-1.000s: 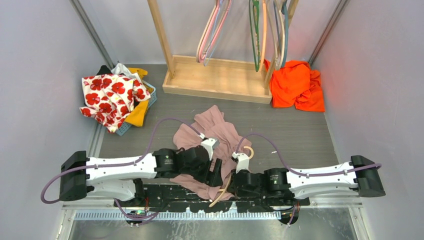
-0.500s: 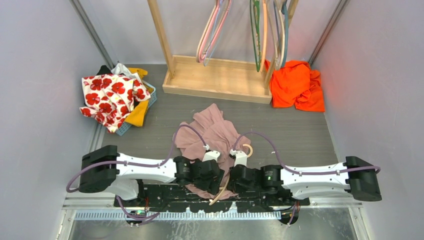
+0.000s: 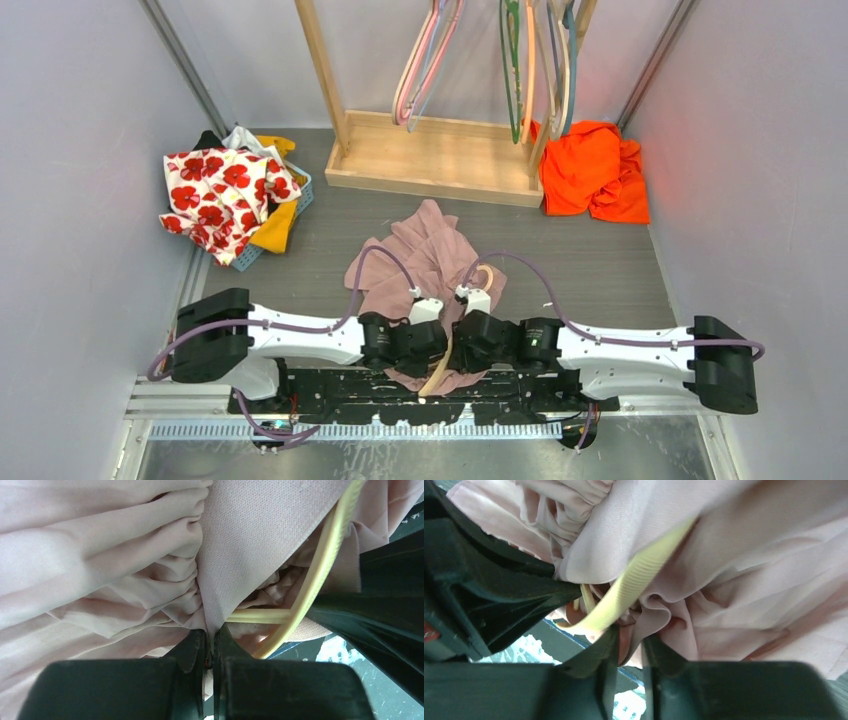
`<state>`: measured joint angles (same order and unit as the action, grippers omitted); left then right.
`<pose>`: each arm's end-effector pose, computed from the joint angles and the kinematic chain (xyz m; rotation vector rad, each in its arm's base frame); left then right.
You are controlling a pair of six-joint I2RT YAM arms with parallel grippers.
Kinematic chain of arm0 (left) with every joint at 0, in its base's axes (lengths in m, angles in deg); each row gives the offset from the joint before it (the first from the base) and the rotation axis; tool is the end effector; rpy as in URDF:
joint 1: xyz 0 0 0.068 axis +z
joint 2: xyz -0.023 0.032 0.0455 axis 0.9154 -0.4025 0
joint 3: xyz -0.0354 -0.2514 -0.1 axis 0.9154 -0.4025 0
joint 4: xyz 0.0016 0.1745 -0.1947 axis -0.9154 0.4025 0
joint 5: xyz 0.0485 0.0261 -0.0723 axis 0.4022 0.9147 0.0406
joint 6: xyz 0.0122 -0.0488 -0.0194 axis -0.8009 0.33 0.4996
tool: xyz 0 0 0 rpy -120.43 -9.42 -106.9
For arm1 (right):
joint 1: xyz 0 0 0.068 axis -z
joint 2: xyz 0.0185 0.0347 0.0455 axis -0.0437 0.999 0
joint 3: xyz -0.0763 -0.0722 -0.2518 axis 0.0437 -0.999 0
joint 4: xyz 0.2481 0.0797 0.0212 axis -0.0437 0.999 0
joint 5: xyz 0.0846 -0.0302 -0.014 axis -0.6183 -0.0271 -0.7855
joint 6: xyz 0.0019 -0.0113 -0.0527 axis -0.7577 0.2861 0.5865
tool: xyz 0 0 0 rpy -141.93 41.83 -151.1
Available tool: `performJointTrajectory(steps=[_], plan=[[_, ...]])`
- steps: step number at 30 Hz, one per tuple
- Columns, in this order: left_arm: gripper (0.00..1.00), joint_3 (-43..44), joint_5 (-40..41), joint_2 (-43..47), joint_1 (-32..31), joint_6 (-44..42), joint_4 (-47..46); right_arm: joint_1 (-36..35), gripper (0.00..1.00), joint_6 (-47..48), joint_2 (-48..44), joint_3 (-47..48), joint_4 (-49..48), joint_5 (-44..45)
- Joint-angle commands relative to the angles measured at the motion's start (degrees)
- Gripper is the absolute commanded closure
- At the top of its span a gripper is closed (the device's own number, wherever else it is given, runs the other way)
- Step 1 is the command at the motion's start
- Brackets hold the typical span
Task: Place the skirt on the hanger
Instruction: Hang the skirt on the hanger.
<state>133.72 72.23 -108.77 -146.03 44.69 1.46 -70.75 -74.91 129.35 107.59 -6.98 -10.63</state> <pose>0.0570 -0.2731 0.1702 0.4455 2.7083 -0.4818 0.0574 0.1734 0.1738 -0.3716 2.6212 0.7135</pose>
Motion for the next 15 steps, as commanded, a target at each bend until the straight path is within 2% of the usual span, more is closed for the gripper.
performJointTrajectory(steps=[1,3,4,5,6,9,15], plan=[[1.00,-2.0,3.4,4.3,0.5,1.9,0.0,0.4,0.65,2.7,-5.1,5.0,1.8,0.7],[1.00,-3.1,3.1,5.7,1.3,1.9,-0.6,0.4,0.61,3.9,-7.8,6.8,6.0,1.5],[1.00,-3.6,2.9,6.1,1.5,1.9,-0.9,0.4,0.53,4.5,-8.8,7.9,8.4,2.0],[1.00,-3.8,2.9,6.3,1.7,1.8,-1.3,0.4,0.42,5.2,-9.6,9.2,10.4,2.2],[1.00,-3.9,2.8,6.3,1.8,1.7,-1.5,0.4,0.38,5.6,-9.9,10.3,12.5,2.4],[1.00,-3.9,2.5,5.8,1.9,1.7,-2.9,0.4,0.38,6.0,-10.2,12.7,16.7,3.6],[1.00,-4.9,1.5,5.8,1.9,2.2,-6.0,0.4,0.45,3.0,-6.3,12.1,13.3,4.0]])
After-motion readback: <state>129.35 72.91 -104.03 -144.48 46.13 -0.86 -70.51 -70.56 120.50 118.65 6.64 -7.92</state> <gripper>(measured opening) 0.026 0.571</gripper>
